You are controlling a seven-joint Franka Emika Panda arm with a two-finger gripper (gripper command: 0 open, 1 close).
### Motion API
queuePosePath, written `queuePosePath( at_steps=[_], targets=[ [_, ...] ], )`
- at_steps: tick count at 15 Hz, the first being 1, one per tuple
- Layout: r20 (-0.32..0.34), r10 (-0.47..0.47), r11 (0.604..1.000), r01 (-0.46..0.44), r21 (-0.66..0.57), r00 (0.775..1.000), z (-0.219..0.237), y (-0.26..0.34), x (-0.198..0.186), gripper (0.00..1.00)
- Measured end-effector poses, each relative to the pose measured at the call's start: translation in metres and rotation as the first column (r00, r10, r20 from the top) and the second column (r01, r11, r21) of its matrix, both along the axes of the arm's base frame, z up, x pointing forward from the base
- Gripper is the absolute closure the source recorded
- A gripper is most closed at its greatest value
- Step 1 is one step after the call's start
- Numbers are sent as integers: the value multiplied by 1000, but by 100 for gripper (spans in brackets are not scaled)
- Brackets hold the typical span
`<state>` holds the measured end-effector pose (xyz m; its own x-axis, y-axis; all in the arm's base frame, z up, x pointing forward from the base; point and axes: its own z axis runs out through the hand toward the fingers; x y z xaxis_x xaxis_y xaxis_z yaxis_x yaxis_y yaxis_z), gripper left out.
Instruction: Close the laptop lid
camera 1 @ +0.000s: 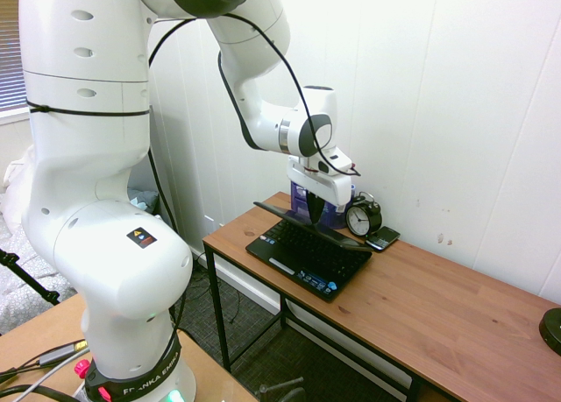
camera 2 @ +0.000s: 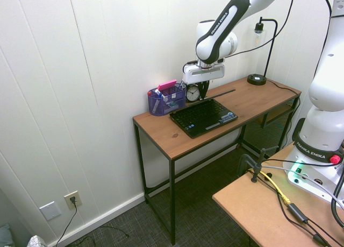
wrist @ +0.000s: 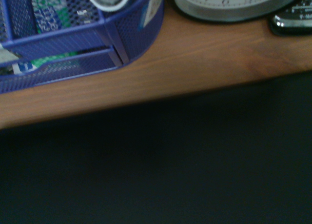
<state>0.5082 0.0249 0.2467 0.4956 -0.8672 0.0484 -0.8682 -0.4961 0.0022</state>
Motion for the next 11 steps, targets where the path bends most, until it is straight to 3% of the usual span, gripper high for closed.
queuePosePath(
  at_steps=[5,11],
  targets=[
    [-81,-6,1000,8,24,997,-51,-9,-9,100],
    [-41,3,1000,-2,29,999,-46,-16,-4,100]
  ],
)
